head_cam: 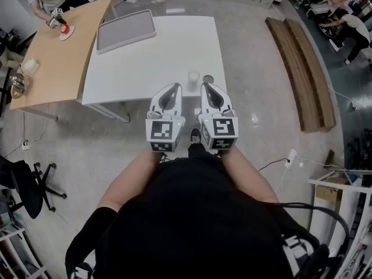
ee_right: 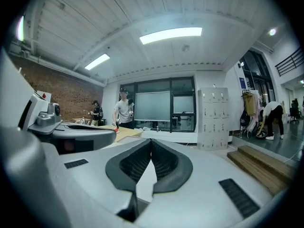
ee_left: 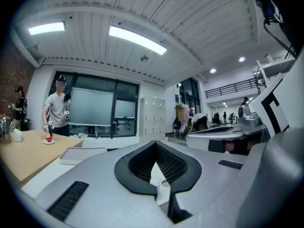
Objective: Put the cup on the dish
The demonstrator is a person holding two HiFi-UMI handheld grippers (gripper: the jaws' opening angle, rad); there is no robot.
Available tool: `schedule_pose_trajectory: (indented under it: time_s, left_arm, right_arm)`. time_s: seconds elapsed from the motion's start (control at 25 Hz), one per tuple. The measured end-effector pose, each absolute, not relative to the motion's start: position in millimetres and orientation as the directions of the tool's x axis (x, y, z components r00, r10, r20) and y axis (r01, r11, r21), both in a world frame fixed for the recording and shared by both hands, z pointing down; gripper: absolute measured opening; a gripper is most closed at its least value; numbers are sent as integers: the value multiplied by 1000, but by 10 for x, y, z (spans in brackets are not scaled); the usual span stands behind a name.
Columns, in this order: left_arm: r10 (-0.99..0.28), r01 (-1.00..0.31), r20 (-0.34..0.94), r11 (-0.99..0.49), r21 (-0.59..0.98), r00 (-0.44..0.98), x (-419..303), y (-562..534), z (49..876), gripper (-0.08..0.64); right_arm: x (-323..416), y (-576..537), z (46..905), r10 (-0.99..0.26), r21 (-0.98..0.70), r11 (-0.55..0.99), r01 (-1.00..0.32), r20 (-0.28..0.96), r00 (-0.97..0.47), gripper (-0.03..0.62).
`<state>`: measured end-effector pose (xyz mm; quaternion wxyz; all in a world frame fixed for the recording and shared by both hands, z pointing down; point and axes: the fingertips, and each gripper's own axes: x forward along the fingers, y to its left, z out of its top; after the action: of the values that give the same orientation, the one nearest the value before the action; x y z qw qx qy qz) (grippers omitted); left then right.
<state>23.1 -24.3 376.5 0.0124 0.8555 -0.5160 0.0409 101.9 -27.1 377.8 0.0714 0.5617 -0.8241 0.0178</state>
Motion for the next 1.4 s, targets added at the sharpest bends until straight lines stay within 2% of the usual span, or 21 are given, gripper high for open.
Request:
schedule_pose_trajectory:
  time_s: [0.8, 1.4]
  left_arm:
    - [-901, -914, 161, -405, 23, 403, 393, -1182, 4107, 8]
    - [-871, -914, 295, -404, 26, 393, 485, -1783, 4837, 8]
  right_arm:
    - [1182, -1182, 4107, -884, -9, 416, -909, 233, -407, 14]
    - [1136, -1747, 4968, -799, -41, 495, -868, 370, -474, 14]
